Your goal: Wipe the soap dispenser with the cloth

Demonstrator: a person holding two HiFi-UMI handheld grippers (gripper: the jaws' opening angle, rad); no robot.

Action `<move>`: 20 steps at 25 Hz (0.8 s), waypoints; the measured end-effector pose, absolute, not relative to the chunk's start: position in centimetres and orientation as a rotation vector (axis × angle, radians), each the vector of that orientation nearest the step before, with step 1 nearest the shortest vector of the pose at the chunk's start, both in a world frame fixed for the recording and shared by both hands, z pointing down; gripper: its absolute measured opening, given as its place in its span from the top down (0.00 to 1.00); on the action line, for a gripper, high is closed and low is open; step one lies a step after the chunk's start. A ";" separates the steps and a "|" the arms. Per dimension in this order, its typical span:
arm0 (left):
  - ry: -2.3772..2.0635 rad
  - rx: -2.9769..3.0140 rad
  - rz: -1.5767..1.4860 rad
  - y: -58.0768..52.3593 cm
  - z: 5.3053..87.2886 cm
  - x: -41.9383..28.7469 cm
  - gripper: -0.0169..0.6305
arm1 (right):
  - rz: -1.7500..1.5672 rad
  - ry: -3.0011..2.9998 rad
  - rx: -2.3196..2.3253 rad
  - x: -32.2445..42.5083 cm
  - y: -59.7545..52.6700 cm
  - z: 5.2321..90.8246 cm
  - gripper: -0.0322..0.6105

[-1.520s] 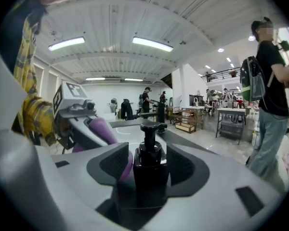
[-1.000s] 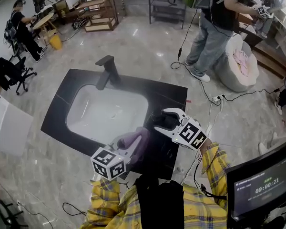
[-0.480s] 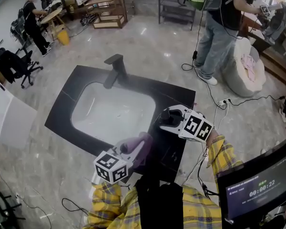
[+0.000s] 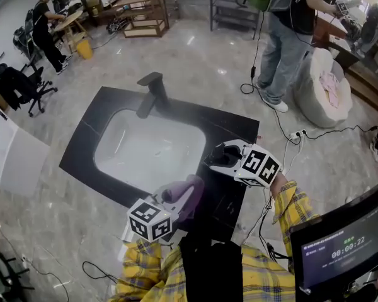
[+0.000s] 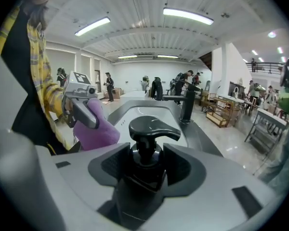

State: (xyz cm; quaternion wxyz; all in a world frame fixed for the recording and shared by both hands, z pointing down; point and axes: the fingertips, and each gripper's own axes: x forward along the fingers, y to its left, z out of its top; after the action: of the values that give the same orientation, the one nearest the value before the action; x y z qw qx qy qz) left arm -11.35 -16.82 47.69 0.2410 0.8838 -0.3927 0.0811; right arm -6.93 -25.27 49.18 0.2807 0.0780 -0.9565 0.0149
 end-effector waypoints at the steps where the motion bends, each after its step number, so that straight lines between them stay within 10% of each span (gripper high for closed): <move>1: -1.074 2.418 0.224 -16.9 47.7 -11.3 0.91 | 0.051 -2.566 0.257 -6.9 -25.5 49.1 0.63; 20: -1.101 2.403 0.211 -18.3 48.3 -11.1 0.91 | 0.330 -2.391 1.296 -4.6 -28.3 49.4 0.63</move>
State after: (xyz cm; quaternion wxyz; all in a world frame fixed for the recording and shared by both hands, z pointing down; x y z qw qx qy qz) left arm -11.14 -18.32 48.33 0.2424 0.8793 -0.4027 0.0772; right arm -4.58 -28.30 49.41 0.1995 0.4635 -0.8552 0.1179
